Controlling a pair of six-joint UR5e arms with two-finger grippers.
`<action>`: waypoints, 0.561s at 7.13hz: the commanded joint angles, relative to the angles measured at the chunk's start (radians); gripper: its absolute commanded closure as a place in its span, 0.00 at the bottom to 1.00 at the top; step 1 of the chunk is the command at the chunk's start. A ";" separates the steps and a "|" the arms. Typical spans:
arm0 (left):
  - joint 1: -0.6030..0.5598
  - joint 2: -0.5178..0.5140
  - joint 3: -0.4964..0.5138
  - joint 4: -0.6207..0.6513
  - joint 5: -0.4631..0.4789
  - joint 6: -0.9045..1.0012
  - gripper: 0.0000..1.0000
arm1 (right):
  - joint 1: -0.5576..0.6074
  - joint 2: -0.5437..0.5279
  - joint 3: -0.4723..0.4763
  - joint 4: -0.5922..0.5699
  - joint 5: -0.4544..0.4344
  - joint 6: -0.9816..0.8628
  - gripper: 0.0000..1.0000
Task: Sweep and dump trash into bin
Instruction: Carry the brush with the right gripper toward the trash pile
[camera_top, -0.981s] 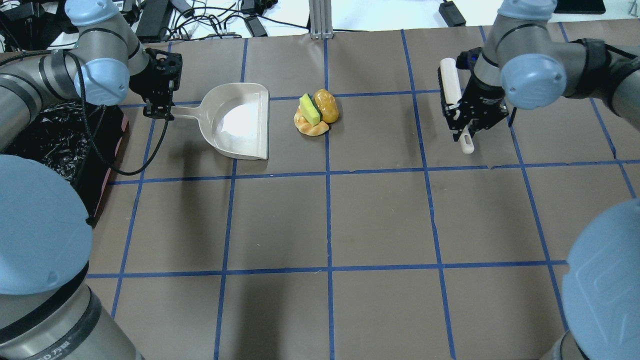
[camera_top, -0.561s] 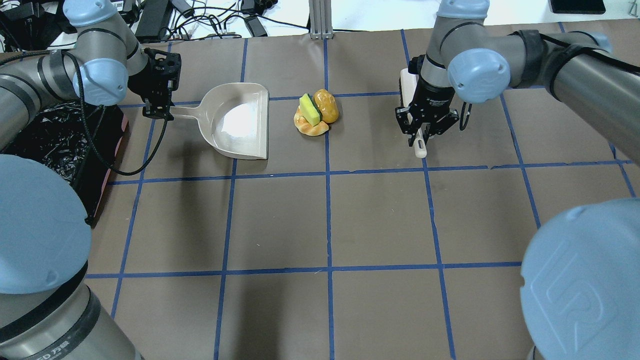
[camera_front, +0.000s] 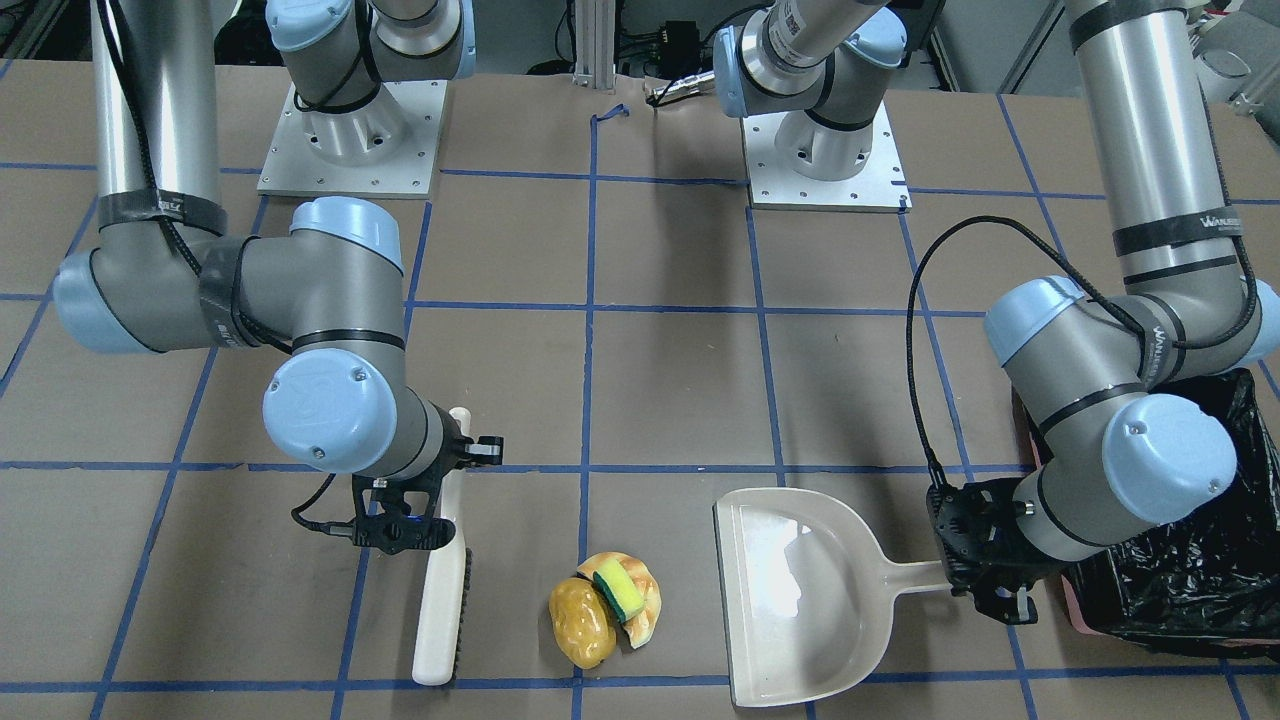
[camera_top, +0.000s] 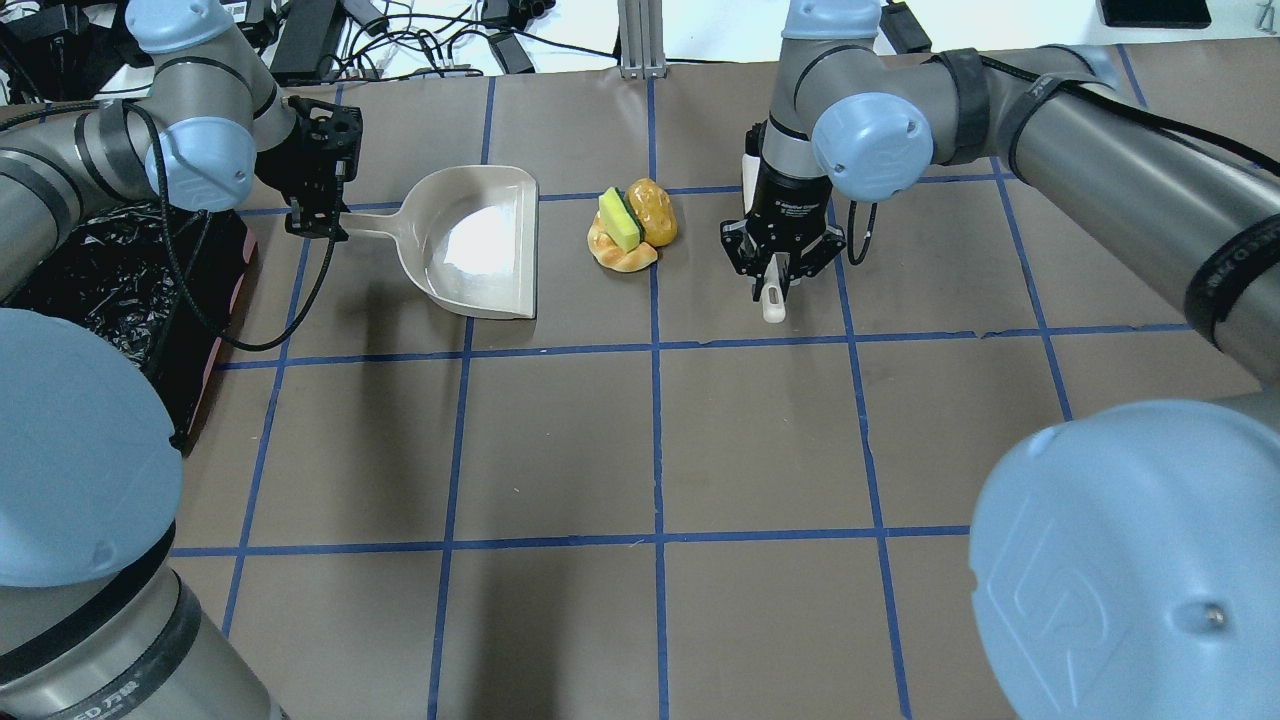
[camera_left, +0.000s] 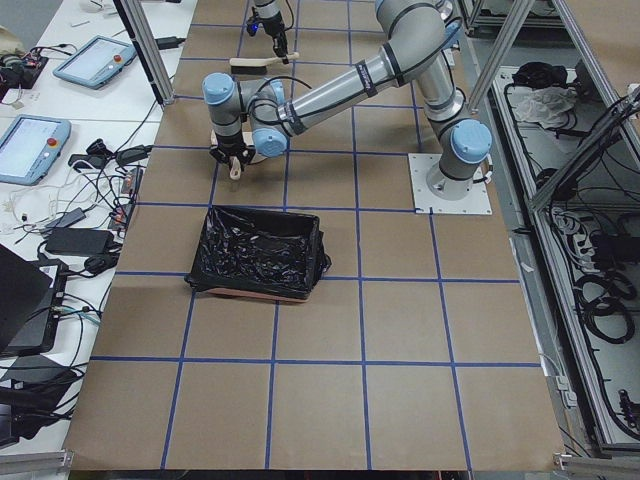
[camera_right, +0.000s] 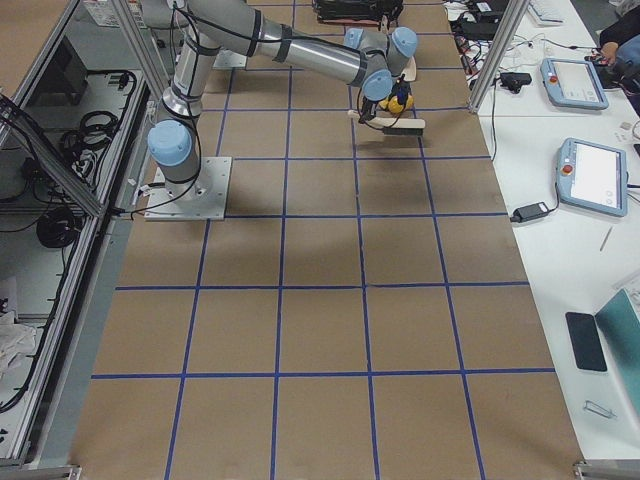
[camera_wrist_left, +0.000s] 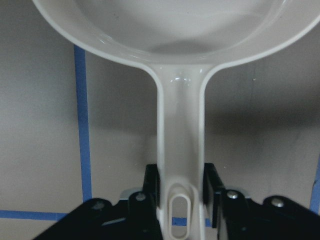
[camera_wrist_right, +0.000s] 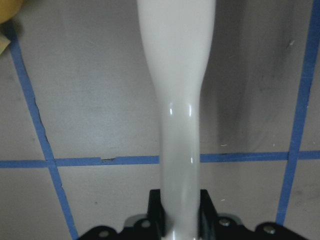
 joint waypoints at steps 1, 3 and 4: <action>0.000 0.000 0.000 0.000 0.000 0.000 0.88 | 0.065 0.039 -0.064 0.001 0.006 0.037 1.00; 0.000 0.003 0.000 0.000 0.000 -0.001 0.88 | 0.090 0.062 -0.078 -0.011 0.010 0.047 1.00; 0.000 0.002 0.000 0.000 -0.002 -0.001 0.88 | 0.104 0.069 -0.078 -0.013 0.022 0.066 1.00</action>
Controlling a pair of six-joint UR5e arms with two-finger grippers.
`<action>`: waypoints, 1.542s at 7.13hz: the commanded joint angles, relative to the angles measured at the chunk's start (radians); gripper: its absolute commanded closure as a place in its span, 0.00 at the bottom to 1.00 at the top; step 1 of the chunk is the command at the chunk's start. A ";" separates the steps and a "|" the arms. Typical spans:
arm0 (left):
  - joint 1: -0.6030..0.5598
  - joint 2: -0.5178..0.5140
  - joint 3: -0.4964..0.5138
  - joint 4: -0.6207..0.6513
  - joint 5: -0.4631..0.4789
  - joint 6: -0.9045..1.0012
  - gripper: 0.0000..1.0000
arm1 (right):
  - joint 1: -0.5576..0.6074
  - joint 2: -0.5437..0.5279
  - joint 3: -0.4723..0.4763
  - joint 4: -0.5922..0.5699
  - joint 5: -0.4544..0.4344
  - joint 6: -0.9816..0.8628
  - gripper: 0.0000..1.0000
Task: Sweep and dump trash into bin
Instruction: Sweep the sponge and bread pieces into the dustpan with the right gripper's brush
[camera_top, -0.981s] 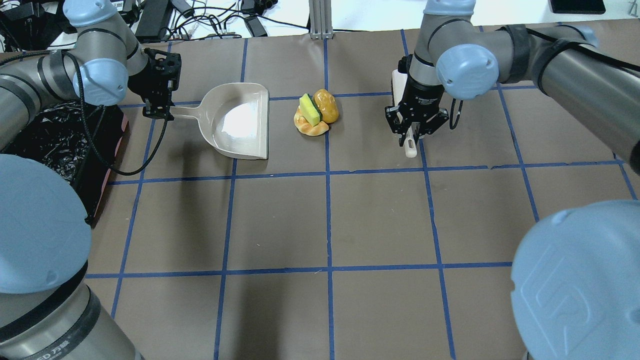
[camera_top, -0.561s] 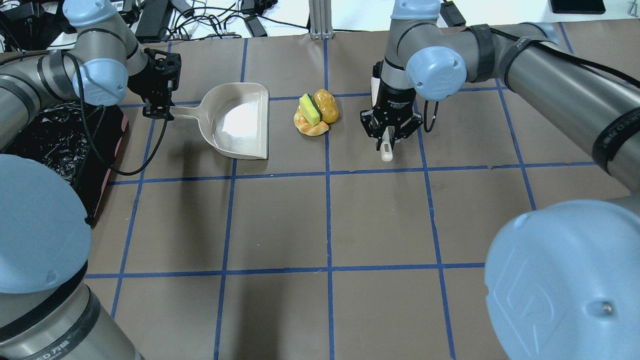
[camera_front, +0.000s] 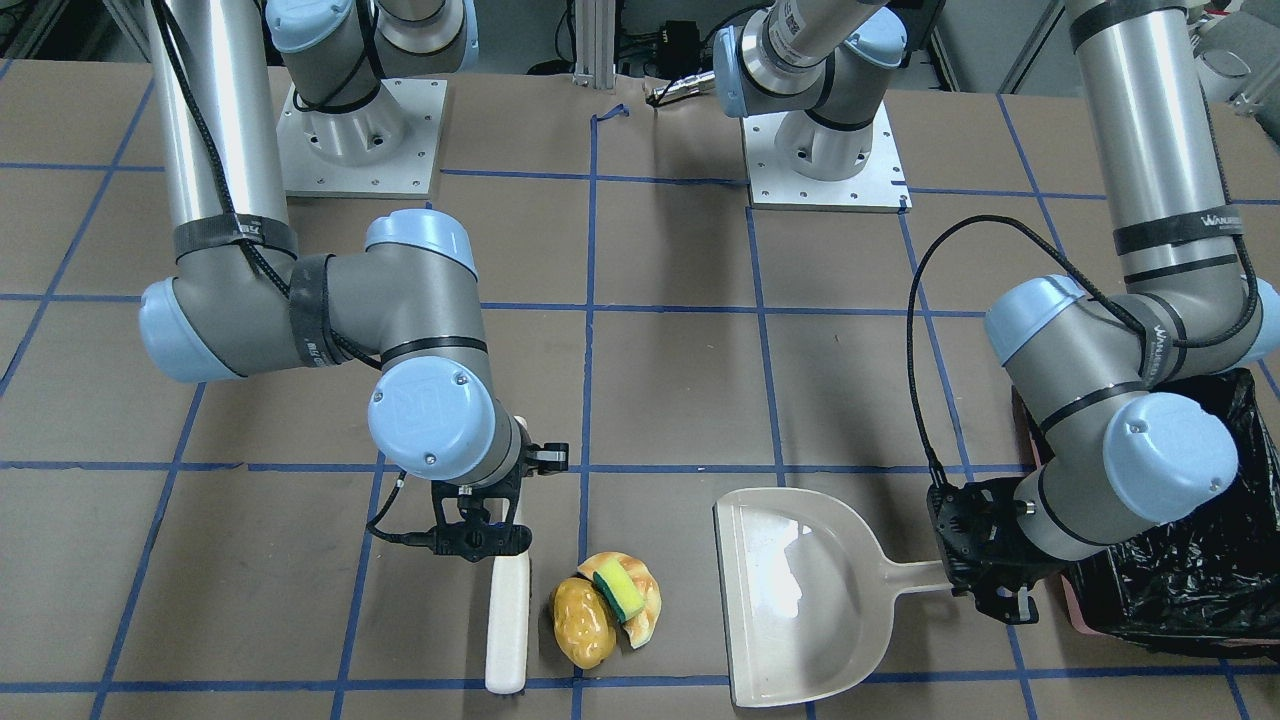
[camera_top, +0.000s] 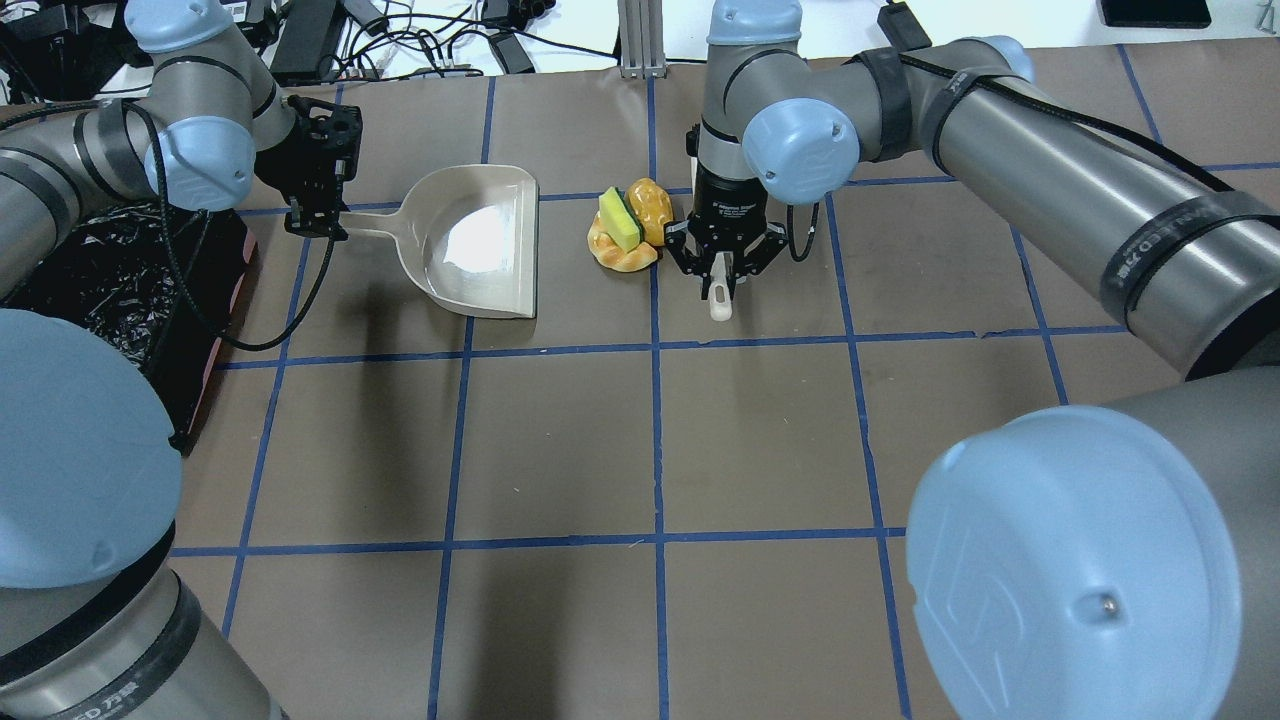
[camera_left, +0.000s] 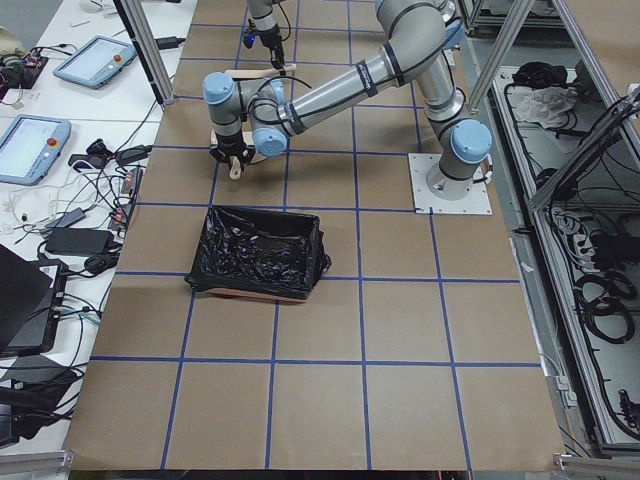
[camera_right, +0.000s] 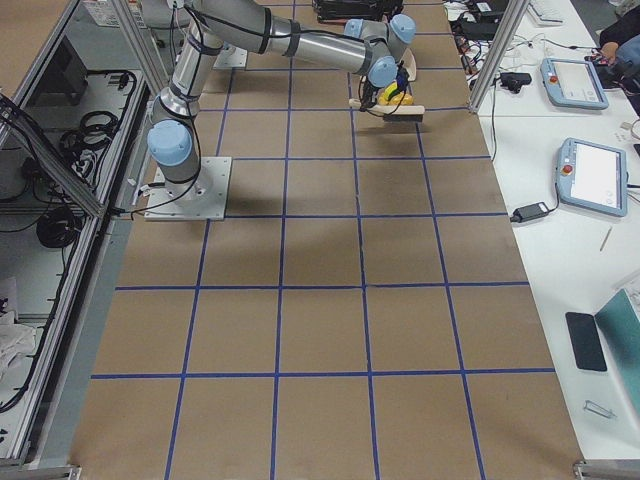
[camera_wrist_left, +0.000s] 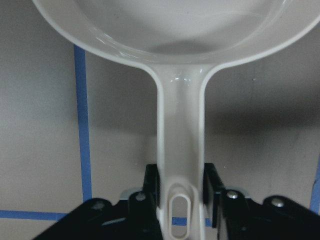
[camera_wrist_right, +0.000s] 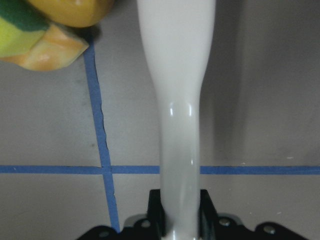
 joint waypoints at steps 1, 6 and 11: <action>0.000 0.000 0.000 0.000 0.000 -0.001 0.88 | 0.036 0.012 -0.005 -0.005 0.012 0.049 1.00; -0.002 -0.003 0.000 0.000 0.002 -0.002 0.88 | 0.154 0.072 -0.082 -0.031 0.086 0.184 1.00; -0.002 -0.002 0.000 0.000 0.000 -0.002 0.88 | 0.231 0.139 -0.178 -0.074 0.141 0.302 1.00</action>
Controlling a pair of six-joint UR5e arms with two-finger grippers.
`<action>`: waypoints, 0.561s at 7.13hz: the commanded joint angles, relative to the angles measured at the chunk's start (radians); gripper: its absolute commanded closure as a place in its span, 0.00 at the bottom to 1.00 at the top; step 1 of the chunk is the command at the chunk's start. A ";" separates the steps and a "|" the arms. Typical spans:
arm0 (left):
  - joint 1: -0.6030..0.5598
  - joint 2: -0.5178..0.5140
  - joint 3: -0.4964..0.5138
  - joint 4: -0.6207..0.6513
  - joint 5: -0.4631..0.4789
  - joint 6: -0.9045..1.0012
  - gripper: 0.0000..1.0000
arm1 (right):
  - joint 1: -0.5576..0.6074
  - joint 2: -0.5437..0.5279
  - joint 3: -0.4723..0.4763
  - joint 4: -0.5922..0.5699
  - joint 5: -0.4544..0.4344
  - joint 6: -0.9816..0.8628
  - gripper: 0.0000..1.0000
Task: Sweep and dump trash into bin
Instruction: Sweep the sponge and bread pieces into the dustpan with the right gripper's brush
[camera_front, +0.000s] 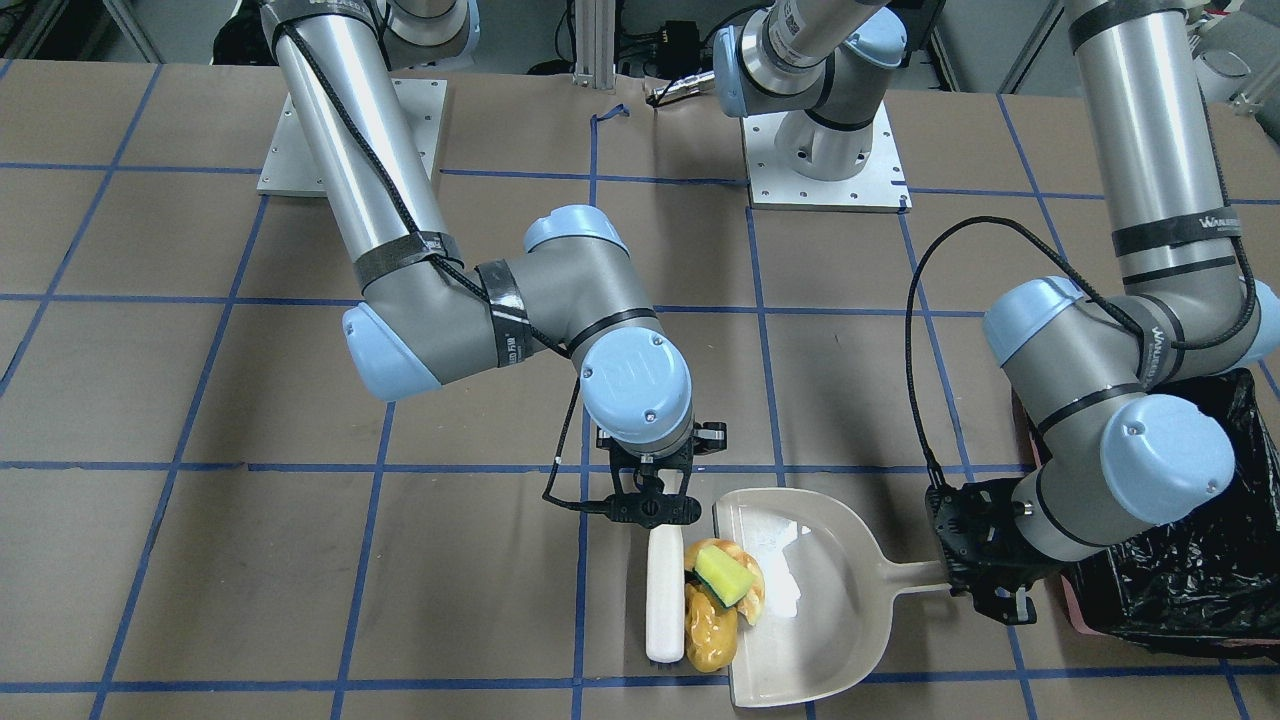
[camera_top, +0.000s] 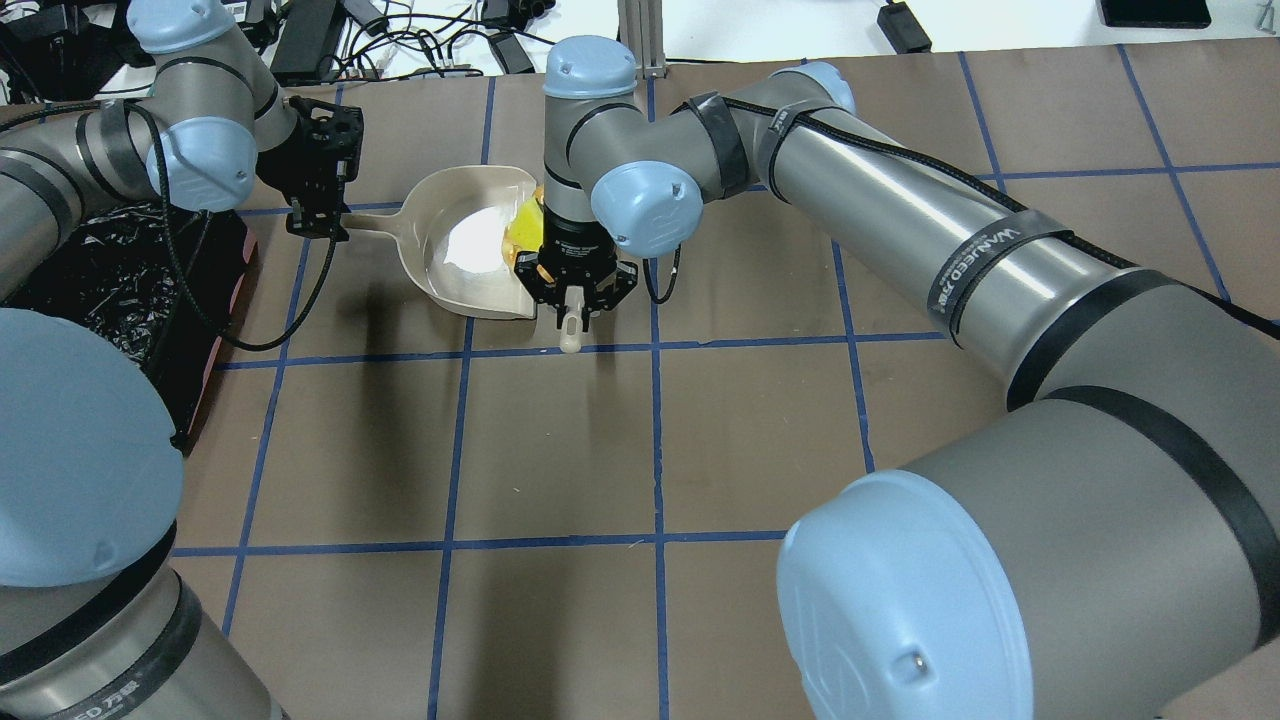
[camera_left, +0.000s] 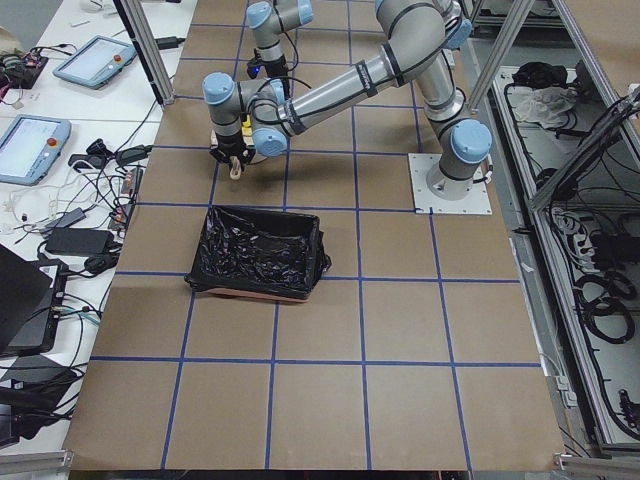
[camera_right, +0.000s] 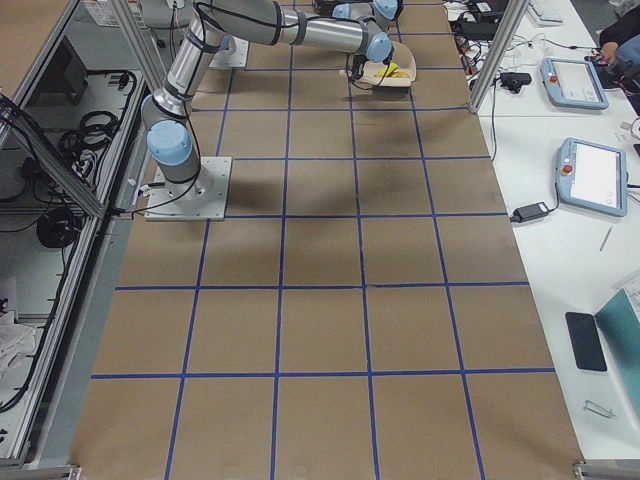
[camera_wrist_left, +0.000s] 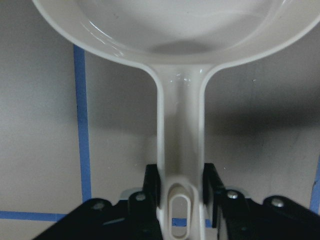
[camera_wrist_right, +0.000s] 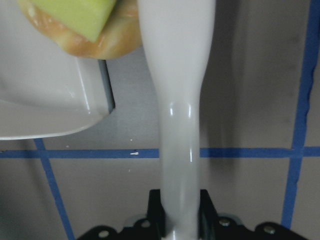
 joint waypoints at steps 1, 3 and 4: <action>0.000 0.002 0.000 0.000 -0.001 0.000 0.88 | 0.046 0.048 -0.078 -0.003 0.012 0.061 1.00; 0.000 0.000 0.000 0.000 -0.001 0.000 0.88 | 0.067 0.052 -0.098 -0.017 0.064 0.102 1.00; 0.000 0.000 0.000 0.000 -0.001 0.000 0.88 | 0.069 0.050 -0.100 -0.018 0.064 0.116 1.00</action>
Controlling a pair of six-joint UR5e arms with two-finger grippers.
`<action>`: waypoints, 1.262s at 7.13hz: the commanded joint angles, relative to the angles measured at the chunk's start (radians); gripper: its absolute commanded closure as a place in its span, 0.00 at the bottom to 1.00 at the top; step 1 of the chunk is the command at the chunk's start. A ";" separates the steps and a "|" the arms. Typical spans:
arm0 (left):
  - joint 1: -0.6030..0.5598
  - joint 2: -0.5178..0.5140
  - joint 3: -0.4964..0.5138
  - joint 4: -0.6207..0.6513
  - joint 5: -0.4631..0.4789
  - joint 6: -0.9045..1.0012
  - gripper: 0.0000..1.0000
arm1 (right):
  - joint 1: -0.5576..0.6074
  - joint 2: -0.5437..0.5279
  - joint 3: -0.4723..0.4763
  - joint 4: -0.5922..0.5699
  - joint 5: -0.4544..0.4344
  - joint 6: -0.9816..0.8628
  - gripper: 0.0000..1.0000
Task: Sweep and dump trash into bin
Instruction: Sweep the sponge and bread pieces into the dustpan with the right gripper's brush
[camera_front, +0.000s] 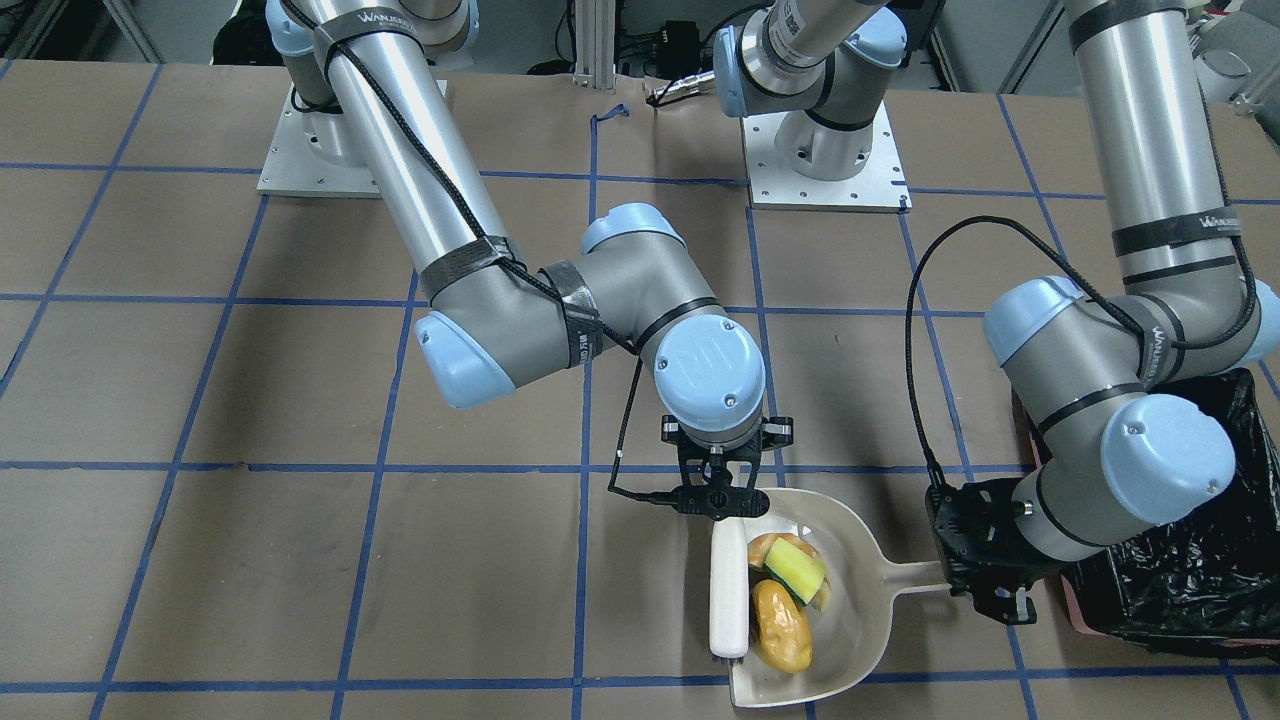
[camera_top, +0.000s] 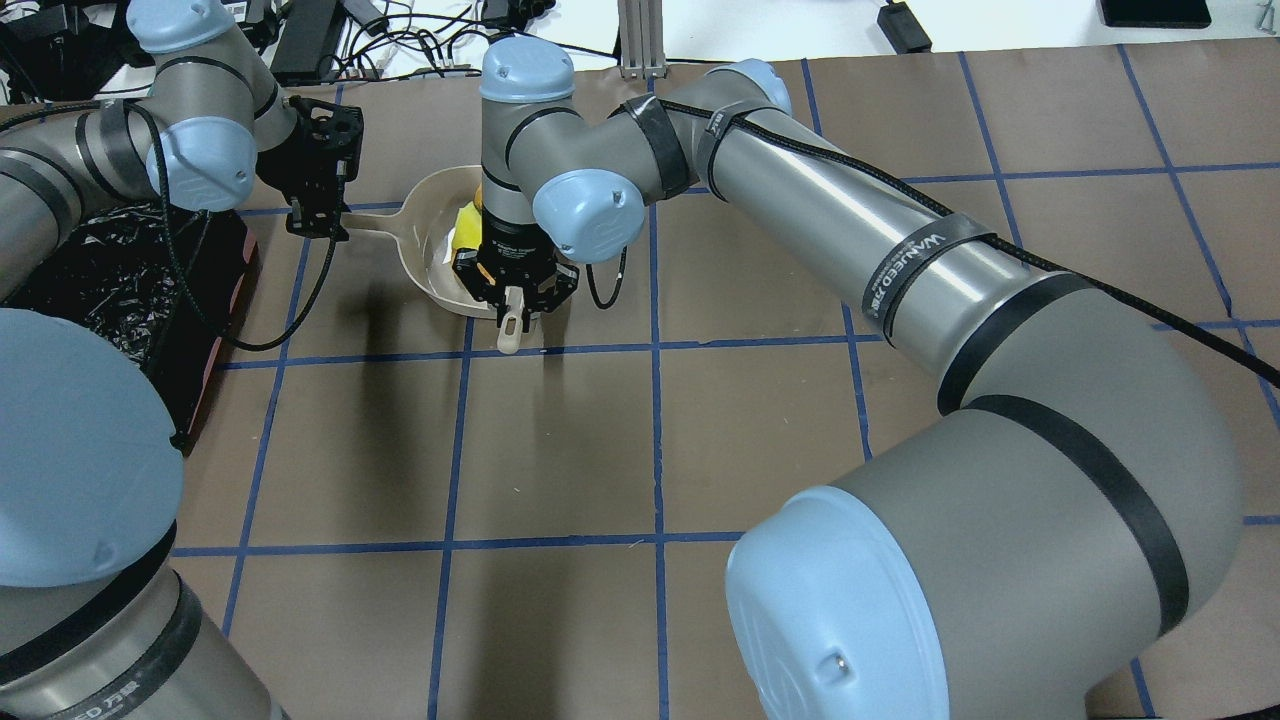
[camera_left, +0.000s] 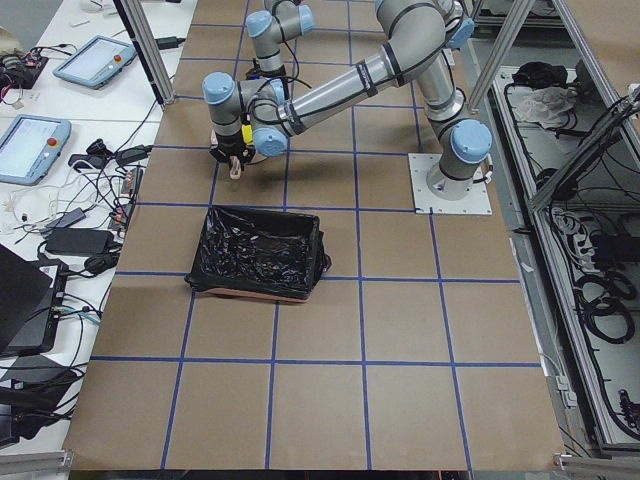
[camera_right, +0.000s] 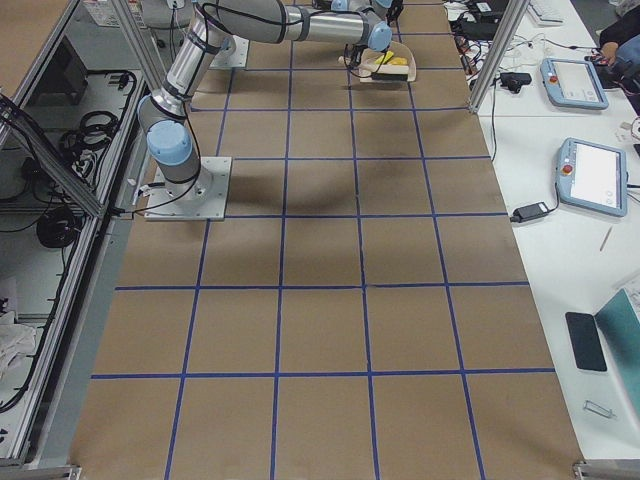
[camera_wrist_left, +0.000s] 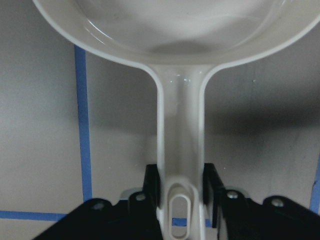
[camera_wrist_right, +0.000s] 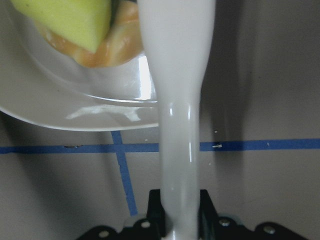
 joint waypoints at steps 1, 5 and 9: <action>0.000 0.001 0.000 0.000 0.000 0.001 0.88 | 0.004 0.001 -0.004 -0.006 -0.005 0.001 1.00; 0.002 0.001 0.000 0.000 -0.003 0.001 0.88 | -0.045 -0.021 0.016 0.031 -0.063 -0.013 1.00; 0.003 0.003 0.000 0.000 -0.005 0.001 0.91 | -0.229 -0.158 0.141 0.165 -0.244 -0.172 1.00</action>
